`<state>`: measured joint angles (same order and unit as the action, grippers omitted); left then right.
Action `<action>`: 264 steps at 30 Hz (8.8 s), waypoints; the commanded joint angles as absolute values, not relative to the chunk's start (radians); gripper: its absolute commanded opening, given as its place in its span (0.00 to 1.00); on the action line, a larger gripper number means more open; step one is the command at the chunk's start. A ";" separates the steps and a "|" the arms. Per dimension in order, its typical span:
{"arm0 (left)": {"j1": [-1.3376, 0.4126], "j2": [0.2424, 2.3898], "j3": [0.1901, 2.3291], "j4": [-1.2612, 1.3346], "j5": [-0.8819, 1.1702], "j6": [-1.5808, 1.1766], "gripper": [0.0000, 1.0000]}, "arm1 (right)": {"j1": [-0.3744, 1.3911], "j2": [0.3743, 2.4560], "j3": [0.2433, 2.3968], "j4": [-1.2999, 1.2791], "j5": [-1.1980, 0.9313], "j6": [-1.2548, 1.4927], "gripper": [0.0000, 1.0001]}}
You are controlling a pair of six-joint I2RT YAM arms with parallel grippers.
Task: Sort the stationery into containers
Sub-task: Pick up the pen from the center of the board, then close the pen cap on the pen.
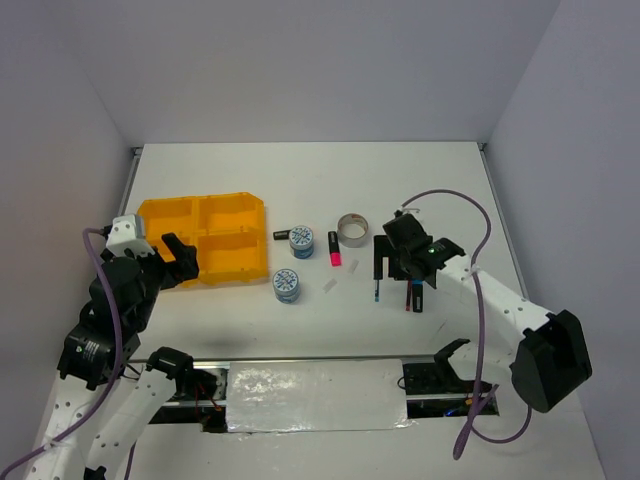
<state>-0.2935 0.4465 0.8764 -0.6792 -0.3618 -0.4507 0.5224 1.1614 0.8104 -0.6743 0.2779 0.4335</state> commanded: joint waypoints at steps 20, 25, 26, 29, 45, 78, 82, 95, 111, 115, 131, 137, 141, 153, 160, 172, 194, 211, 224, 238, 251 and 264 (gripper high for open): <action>-0.314 0.417 0.868 -0.627 -0.344 -0.451 0.99 | 0.336 1.335 0.735 -0.509 0.163 0.443 0.73; -0.321 0.416 0.868 -0.629 -0.345 -0.451 0.99 | 0.337 1.358 0.732 -0.523 0.147 0.449 0.73; -0.321 0.417 0.867 -0.627 -0.342 -0.451 0.99 | 0.337 1.368 0.732 -0.526 0.147 0.452 0.71; -0.321 0.413 0.868 -0.627 -0.341 -0.449 0.99 | 0.334 1.396 0.735 -0.540 0.160 0.465 0.71; -0.328 0.367 0.867 -0.623 -0.330 -0.446 0.99 | 0.308 1.500 0.742 -0.575 0.137 0.499 0.45; -0.789 1.048 1.083 -0.489 -0.321 -0.537 0.99 | 0.380 0.781 0.911 -0.798 0.129 0.459 0.00; -0.917 1.287 1.195 -0.436 -0.333 -0.500 0.99 | 0.383 0.686 0.965 -0.850 0.126 0.463 0.00; -0.948 1.846 1.474 -0.253 -0.161 -0.331 0.76 | 0.385 0.583 1.016 -0.905 0.144 0.445 0.00; -0.928 2.192 1.749 -0.414 -0.270 -0.313 0.55 | 0.384 0.549 1.023 -0.920 0.127 0.410 0.00; -0.907 2.210 1.735 -0.397 -0.242 -0.327 0.56 | 0.385 0.551 1.022 -0.919 0.124 0.408 0.00; -0.899 2.243 1.718 -0.434 -0.181 -0.371 0.51 | 0.385 0.561 0.989 -0.888 0.107 0.408 0.00; -0.897 2.232 1.700 -0.477 -0.204 -0.434 0.50 | 0.385 0.563 0.992 -0.891 0.104 0.408 0.00; -0.899 2.240 1.692 -0.492 -0.210 -0.457 0.49 | 0.385 0.555 0.994 -0.890 0.103 0.408 0.00; -0.899 2.244 1.644 -0.463 -0.121 -0.476 0.18 | 0.385 0.571 0.988 -0.877 0.091 0.407 0.00; -0.899 2.198 1.608 -0.437 -0.110 -0.469 0.07 | 0.383 0.584 0.976 -0.862 0.081 0.407 0.00; -0.899 2.054 1.546 -0.293 -0.058 -0.483 0.00 | 0.384 0.591 0.957 -0.847 0.086 0.400 0.00; -0.894 1.266 1.186 -0.009 -0.413 -0.564 0.00 | 0.536 0.449 0.397 0.098 -0.333 0.541 0.00; -0.894 0.951 0.822 0.429 -0.244 -0.535 0.00 | 0.945 0.793 0.492 0.420 -0.100 0.439 0.00; -0.896 0.917 0.753 0.488 -0.195 -0.534 0.00 | 0.957 0.814 0.546 0.382 -0.072 0.416 0.00; -0.896 0.920 0.735 0.511 -0.153 -0.525 0.00 | 0.959 0.838 0.571 0.364 -0.052 0.423 0.00; -0.896 0.930 0.716 0.540 -0.123 -0.506 0.00 | 0.959 0.827 0.601 0.336 -0.046 0.437 0.00; -0.896 0.891 0.709 0.525 -0.259 -0.512 0.00 | 0.965 0.833 0.581 0.319 -0.037 0.471 0.00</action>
<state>-0.8932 0.9195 0.7132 0.4713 -0.2070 -0.5247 0.9512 0.8413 0.5564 0.3088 -0.0479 0.4572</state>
